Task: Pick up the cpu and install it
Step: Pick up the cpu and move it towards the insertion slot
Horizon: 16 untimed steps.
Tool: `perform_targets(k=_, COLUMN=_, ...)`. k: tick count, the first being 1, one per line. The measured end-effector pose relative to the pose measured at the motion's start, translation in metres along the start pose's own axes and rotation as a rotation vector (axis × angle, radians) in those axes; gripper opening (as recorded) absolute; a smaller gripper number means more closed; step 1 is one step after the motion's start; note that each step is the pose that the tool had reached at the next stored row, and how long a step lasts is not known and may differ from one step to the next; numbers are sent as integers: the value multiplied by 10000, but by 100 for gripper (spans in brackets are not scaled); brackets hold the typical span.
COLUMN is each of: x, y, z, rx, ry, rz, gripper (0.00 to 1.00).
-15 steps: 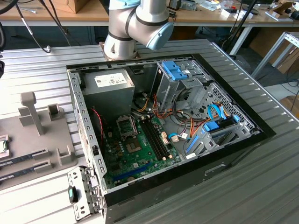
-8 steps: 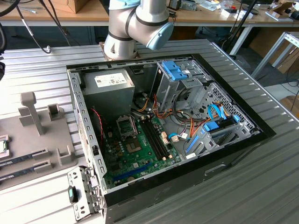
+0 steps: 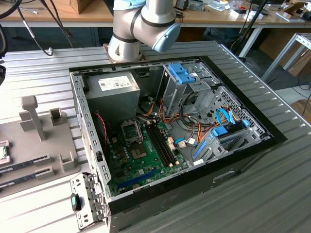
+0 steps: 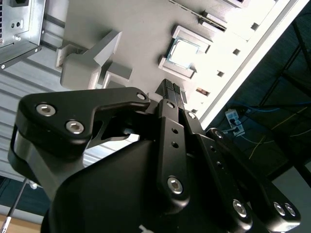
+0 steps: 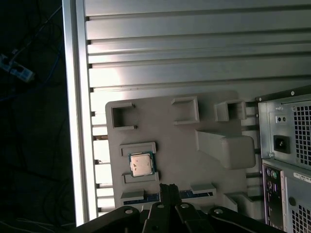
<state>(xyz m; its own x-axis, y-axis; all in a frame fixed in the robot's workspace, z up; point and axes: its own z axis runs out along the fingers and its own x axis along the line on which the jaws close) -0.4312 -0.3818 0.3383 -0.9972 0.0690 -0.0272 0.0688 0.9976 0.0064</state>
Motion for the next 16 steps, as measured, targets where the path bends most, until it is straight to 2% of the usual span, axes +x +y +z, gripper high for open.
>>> perform_targets(k=16, x=1, y=0, z=39, rx=0, ry=0, rz=0, gripper=11)
